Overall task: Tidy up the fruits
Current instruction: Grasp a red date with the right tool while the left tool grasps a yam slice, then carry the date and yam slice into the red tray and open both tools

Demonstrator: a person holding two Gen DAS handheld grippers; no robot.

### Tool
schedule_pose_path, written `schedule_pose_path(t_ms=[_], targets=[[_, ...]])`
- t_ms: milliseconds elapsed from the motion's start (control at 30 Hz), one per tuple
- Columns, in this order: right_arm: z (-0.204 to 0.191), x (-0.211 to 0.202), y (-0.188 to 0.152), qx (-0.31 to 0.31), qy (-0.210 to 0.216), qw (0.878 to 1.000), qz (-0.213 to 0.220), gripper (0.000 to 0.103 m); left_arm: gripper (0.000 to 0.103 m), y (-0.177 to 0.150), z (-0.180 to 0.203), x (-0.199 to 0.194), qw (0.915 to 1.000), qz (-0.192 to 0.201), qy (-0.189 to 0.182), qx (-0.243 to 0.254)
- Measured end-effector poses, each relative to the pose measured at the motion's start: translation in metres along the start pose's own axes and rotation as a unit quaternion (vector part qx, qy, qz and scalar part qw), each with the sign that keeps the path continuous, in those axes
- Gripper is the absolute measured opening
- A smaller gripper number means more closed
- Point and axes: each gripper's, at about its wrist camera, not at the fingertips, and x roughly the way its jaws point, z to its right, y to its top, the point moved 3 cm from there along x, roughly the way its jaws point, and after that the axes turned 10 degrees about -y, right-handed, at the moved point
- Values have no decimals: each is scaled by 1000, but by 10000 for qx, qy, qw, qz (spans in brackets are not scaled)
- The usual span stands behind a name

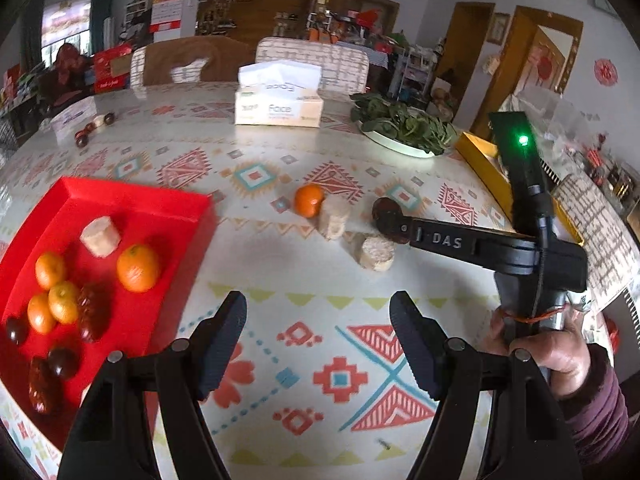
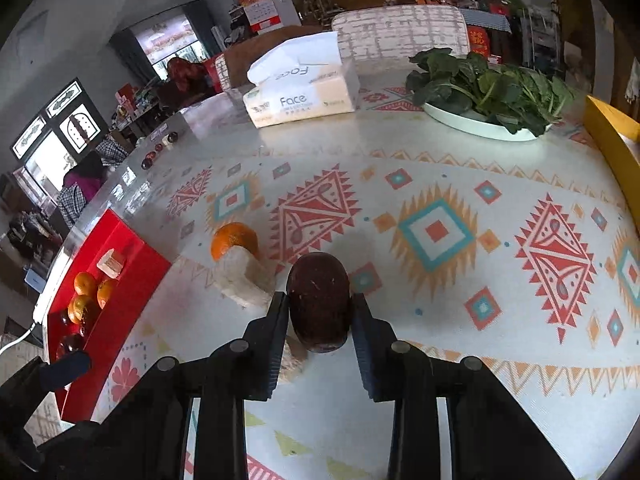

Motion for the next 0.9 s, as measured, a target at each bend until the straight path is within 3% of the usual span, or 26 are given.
schedule_pose_path(t_ms=[333, 400, 467, 567, 633, 900], targets=[[43, -21, 5, 423, -51, 9988, 220, 34, 73, 27, 28, 73, 9985, -374, 54, 399], [48, -21, 6, 509, -31, 9985, 208, 34, 62, 29, 32, 85, 9980, -425, 75, 473], [51, -20, 7, 530, -39, 9984, 199, 34, 44, 28, 34, 94, 9971, -517, 122, 552], [53, -19, 8, 551, -24, 9983, 188, 34, 42, 25, 35, 105, 9961, -594, 179, 625], [53, -19, 9, 556, 9, 9983, 198, 34, 30, 26, 37, 105, 9961, -584, 154, 640], [53, -18, 9, 515, -3, 9985, 183, 34, 30, 27, 32, 84, 9982, -343, 102, 473]])
